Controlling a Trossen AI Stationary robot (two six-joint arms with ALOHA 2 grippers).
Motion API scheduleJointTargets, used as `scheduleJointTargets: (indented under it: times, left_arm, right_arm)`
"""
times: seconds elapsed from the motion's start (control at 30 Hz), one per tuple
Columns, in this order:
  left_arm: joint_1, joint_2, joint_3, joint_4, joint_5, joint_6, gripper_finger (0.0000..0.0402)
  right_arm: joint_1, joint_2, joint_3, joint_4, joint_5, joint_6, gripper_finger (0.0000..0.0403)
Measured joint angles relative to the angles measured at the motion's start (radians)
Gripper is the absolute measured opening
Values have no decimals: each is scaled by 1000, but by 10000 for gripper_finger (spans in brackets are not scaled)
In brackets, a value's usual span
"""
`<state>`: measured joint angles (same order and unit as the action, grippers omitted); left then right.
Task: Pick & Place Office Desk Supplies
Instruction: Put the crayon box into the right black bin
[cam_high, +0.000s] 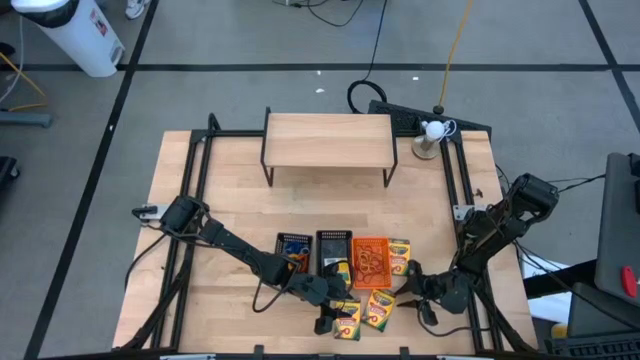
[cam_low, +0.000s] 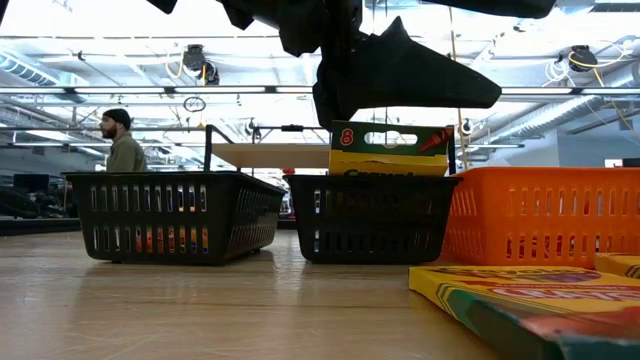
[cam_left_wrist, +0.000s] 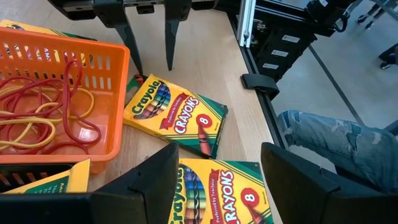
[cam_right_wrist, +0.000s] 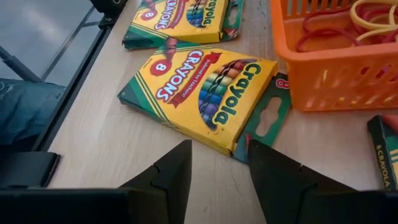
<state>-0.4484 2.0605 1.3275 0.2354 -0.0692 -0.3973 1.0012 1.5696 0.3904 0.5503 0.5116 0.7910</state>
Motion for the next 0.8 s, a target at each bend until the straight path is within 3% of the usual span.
scheduleJointTargets:
  times: [0.53, 0.8]
  left_arm:
    - [0, 0, 0, 0, 0, -9, 230]
    - [-1, 0, 0, 0, 0, -12, 230]
  right_arm:
    - [-26, 2, 0, 27, -15, -23, 146]
    - [-65, 117, 3, 165, -74, -29, 146]
